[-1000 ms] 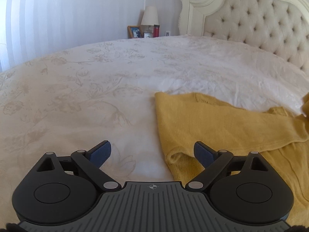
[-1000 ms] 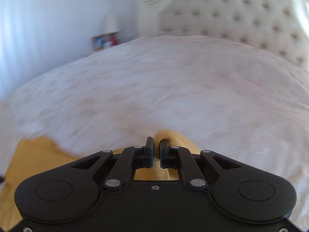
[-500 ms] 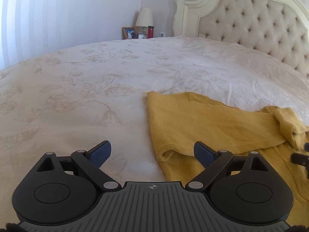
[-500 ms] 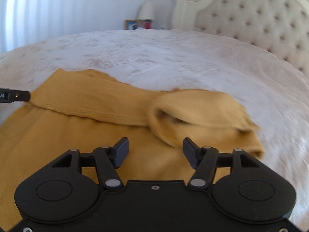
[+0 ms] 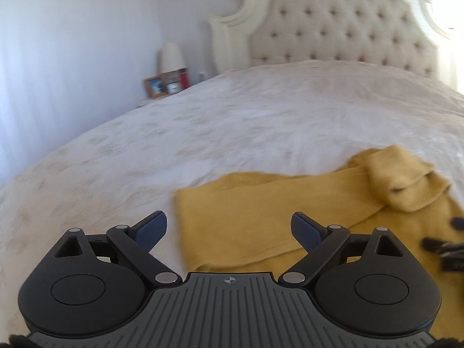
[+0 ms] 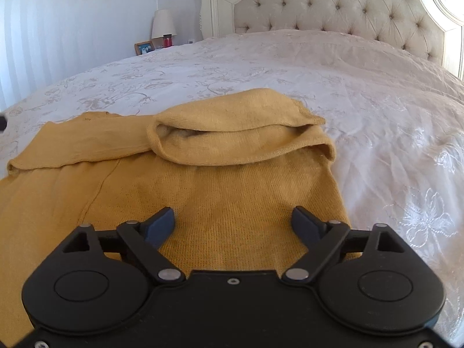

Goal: Fold small clothes
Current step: 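Reach the left tool to the other sleeve cuff and grasp it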

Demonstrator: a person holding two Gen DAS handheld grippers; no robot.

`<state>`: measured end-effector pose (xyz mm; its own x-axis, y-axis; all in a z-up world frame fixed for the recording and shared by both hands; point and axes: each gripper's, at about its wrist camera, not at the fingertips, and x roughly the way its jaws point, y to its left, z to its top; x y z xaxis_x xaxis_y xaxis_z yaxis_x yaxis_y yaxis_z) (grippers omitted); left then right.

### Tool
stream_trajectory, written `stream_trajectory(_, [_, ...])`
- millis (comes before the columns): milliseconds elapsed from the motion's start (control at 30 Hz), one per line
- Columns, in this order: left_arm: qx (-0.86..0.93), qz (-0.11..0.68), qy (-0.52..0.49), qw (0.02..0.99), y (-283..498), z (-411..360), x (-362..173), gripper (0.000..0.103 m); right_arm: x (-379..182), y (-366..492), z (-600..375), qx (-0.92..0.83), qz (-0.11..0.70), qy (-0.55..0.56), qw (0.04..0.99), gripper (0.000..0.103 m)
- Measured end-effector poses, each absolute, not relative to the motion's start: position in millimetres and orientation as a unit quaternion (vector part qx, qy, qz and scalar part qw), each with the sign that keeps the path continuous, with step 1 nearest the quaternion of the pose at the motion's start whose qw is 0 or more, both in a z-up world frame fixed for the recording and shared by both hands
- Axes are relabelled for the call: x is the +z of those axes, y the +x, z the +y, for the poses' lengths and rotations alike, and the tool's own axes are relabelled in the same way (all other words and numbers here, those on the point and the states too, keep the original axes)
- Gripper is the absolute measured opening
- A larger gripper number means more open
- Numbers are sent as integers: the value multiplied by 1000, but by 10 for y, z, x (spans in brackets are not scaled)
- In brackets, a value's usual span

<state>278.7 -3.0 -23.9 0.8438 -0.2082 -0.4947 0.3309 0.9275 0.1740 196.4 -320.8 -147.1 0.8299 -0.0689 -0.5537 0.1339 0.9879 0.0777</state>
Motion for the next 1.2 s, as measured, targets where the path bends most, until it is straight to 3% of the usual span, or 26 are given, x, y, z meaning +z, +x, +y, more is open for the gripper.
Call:
stream_trajectory(200, [-249,237,159,925,2842,-1091,47,93,-1497,1964,-3228,-47,284,66,955,96])
stream_trajectory(433, [-328,302,174,878,3200,-2225,-47,88,-1508,1890,-3277,-40,259,91,961,93])
stream_trajectory(567, [-335,307,236,859,3263,-2631,-235,78,-1482,1509,-3572,-96,157,190,964,94])
stream_trajectory(933, [-355,286,363,813,3101,-3187,-828,77,-1474,1356,-3738,-155,122,248,949,96])
stream_trajectory(1000, [-352,289,378,806,3119,-3265,-896,68,-1485,1374,-3763,-157,127,255,946,96])
stream_trajectory(1067, [-348,303,374,805,3173,-3292,-941,43,-1498,1407,-3769,-156,132,258,944,96])
stream_trajectory(1133, [-347,329,331,813,3294,-3246,-909,8,-1504,1402,-3773,-152,132,259,945,96])
stream_trajectory(1200, [-345,327,276,835,3382,-3120,-804,5,-1512,1402,-3768,-150,133,256,946,97])
